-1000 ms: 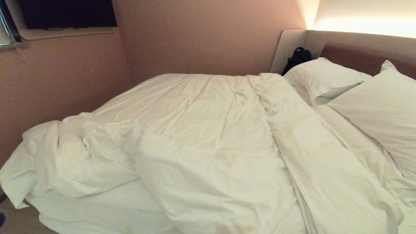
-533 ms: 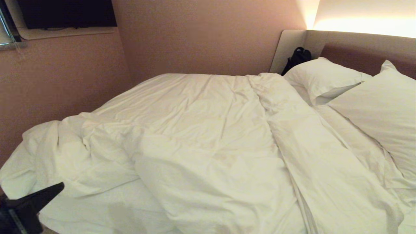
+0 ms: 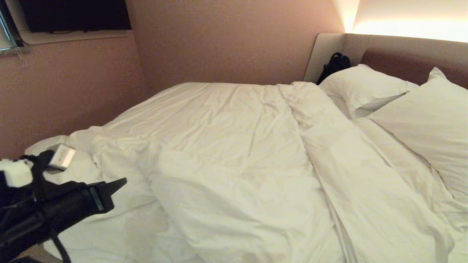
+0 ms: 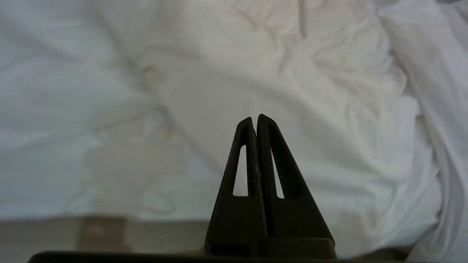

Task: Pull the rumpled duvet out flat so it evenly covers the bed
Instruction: Flatten the corners of the folded blanket

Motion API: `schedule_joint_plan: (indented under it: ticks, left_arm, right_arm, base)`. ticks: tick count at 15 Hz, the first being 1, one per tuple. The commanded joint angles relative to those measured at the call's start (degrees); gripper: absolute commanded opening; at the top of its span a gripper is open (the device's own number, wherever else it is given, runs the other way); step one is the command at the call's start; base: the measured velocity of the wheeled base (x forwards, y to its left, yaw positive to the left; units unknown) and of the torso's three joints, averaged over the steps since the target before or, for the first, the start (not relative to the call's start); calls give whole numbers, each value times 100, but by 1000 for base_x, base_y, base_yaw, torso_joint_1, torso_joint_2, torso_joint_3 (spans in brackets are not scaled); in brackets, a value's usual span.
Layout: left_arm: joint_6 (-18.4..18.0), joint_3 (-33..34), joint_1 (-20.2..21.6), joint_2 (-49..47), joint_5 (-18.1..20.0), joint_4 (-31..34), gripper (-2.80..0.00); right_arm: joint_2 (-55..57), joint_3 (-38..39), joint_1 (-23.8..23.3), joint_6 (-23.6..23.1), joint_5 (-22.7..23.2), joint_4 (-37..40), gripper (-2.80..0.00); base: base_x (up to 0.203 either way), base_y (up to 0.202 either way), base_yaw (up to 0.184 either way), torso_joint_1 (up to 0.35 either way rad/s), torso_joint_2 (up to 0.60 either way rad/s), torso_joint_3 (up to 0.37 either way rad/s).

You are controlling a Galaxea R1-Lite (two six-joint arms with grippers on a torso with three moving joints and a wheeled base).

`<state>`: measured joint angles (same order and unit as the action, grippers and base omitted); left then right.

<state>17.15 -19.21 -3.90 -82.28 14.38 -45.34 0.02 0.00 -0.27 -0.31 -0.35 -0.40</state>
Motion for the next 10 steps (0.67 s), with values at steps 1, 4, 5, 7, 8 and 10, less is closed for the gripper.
schedule_joint_plan:
  ticks: [1, 4, 5, 7, 8, 10]
  left_arm:
    - [92, -240, -314, -1591, -61, -865, -280]
    - [144, -671, -547, -2768, -370, -1766, -280]
    - [147, -810, -585, -2994, -526, -1997, -280]
    - [164, -946, -610, -3287, -631, -2275, -280]
    - [163, -957, -612, -3392, -638, -2418, -280]
    - [131, -1044, -615, -3835, -752, -2772, -280]
  right_arm:
    - [-2, 0, 0, -4, 0, -4, -280]
    - [-2, 0, 0, -4, 0, -4, -280]
    - [-2, 0, 0, -4, 0, -4, -280]
    - [-2, 0, 0, -4, 0, -4, -280]
    - [-2, 0, 0, -4, 0, -4, -280]
    - [-2, 0, 0, -4, 0, -4, -280]
  base:
    - [0, 0, 0, 0, 0, 0]
    - [0, 0, 0, 0, 0, 0]
    - [0, 0, 0, 0, 0, 0]
    - [0, 0, 0, 0, 0, 0]
    - [0, 0, 0, 0, 0, 0]
    - [0, 0, 0, 0, 0, 0]
